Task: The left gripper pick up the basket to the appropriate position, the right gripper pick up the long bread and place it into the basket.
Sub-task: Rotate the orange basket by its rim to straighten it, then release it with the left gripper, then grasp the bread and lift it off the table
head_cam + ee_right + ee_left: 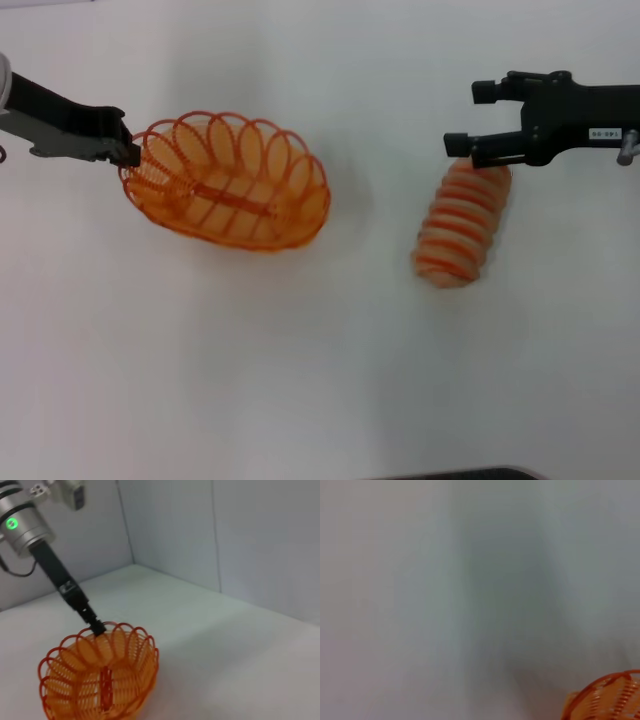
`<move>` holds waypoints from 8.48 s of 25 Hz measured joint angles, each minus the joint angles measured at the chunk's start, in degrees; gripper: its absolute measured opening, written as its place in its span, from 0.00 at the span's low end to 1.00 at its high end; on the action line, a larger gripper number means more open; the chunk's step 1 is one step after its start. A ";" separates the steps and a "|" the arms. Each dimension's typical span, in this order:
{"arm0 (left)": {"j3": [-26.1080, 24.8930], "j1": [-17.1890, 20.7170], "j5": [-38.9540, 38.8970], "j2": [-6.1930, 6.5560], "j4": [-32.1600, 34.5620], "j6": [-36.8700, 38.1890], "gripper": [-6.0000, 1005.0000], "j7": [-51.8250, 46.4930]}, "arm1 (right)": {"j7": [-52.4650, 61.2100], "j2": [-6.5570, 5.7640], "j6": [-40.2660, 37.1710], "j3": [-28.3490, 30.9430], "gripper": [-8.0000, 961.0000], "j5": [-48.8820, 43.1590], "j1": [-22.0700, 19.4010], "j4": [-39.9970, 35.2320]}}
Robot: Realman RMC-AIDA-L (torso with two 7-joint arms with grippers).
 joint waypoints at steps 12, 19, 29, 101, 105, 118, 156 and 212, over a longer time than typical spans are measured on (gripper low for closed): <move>-0.52 5.85 -5.36 -3.29 3.41 -6.68 0.05 -1.80 | 0.02 0.34 1.49 1.65 0.98 1.12 -0.15 0.25; 0.58 7.77 -8.71 -3.39 0.29 -11.62 0.05 -2.03 | 0.03 0.33 2.78 1.65 0.98 1.89 -0.37 1.08; 4.47 8.67 -8.50 -3.58 -0.49 -15.35 0.05 -4.11 | 0.03 0.33 3.67 1.65 0.98 2.24 -0.47 1.68; 4.00 14.68 -30.22 -0.89 10.16 8.92 0.89 46.91 | -4.92 -1.26 -4.11 2.02 0.98 6.02 -1.01 0.77; 2.84 18.80 -33.67 -1.40 9.82 11.82 0.89 53.74 | -5.37 -1.41 -5.40 2.35 0.98 6.03 -2.18 -0.37; -0.29 24.55 -33.30 -2.12 6.44 12.56 0.88 58.42 | 14.58 -5.66 -7.47 1.46 0.98 -0.51 2.27 -2.16; -0.23 22.89 -33.16 -2.21 5.68 8.43 0.88 54.95 | 47.36 -5.08 -11.47 -3.18 0.96 -30.25 21.36 -8.00; 2.13 22.60 -28.40 -3.19 9.99 3.23 0.88 54.75 | 82.86 -7.53 -3.07 -9.20 0.92 -36.27 23.27 10.90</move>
